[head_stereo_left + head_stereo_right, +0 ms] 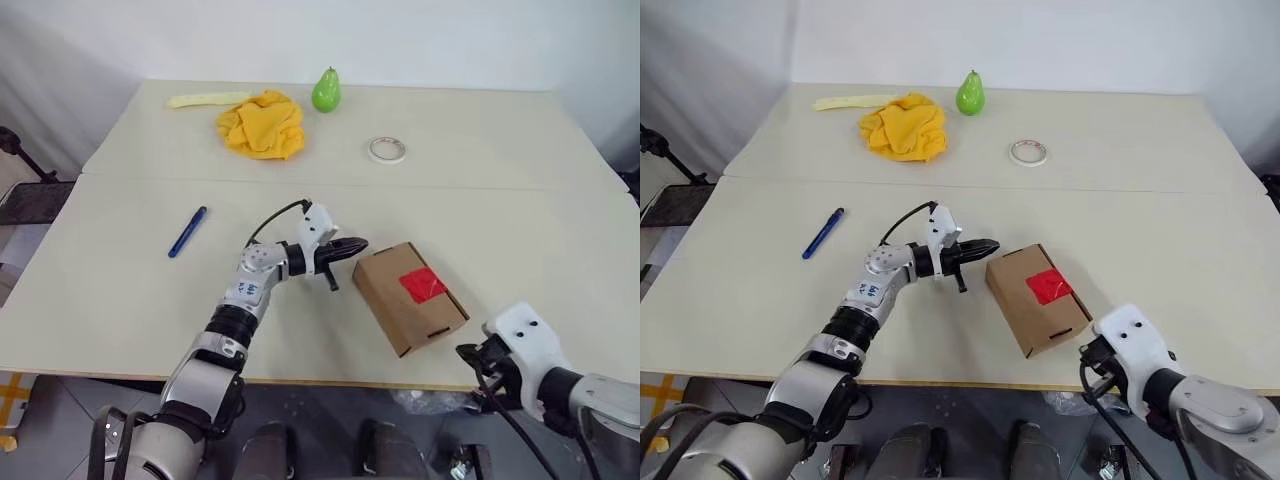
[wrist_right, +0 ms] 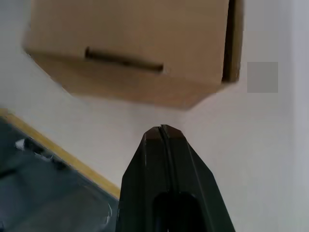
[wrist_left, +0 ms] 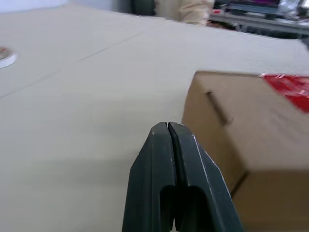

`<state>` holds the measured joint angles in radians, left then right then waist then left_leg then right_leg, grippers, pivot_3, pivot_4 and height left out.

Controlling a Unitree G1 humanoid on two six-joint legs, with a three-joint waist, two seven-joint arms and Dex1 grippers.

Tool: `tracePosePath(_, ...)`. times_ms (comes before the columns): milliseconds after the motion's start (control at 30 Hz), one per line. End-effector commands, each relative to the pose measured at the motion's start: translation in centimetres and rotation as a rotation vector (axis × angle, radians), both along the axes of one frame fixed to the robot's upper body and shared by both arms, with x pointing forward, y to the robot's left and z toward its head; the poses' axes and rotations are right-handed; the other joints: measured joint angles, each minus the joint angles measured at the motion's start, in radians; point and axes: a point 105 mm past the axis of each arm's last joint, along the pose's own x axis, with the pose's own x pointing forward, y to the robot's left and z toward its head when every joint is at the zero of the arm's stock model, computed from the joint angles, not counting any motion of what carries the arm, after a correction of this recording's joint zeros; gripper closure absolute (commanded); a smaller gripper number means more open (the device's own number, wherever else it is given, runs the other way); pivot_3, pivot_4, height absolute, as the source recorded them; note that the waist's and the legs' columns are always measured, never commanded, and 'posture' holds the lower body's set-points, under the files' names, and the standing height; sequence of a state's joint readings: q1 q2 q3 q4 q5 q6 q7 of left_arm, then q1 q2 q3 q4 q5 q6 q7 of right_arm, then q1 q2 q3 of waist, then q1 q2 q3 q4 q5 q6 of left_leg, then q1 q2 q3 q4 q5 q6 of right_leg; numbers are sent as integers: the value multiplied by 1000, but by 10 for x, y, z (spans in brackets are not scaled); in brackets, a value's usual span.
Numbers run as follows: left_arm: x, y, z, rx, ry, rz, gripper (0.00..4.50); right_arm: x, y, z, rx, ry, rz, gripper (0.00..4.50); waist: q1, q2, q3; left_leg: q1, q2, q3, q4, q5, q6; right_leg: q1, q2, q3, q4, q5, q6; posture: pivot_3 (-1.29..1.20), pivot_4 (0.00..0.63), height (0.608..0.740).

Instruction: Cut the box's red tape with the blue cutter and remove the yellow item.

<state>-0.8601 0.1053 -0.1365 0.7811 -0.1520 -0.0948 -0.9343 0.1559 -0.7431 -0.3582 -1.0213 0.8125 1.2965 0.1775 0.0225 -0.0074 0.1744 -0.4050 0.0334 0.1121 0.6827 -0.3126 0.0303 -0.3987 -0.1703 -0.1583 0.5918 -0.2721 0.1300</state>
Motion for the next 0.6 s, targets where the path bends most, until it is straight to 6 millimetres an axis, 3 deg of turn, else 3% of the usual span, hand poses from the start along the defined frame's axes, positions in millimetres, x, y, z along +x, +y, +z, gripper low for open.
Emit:
tracePosePath(33, -12, -8, 4, 17, -11, -129, 4471, 6, 7, 5, -19, -54, -17, 4500, -1, 0, 0, 0, 0, 0, 0, 0, 0, 0, 0, 0, 0, 0, 0, 0, 150, 740)
tracePosePath(300, -27, 6, 0, 87, 24, -228, 4471, 9, 14, 8, -13, -65, -1, 4500, 2, 0, 0, 0, 0, 0, 0, 0, 0, 0, 1, 0, -1, 0, 0, 0, 150, 740)
tracePosePath(600, -25, 7, -4, 88, 27, -184, 4471, 6, 14, 10, -19, -48, 14, 4500, 2, 0, 0, 0, 0, 0, 0, 0, 0, 0, 1, 0, 0, 0, 0, 0, 150, 740)
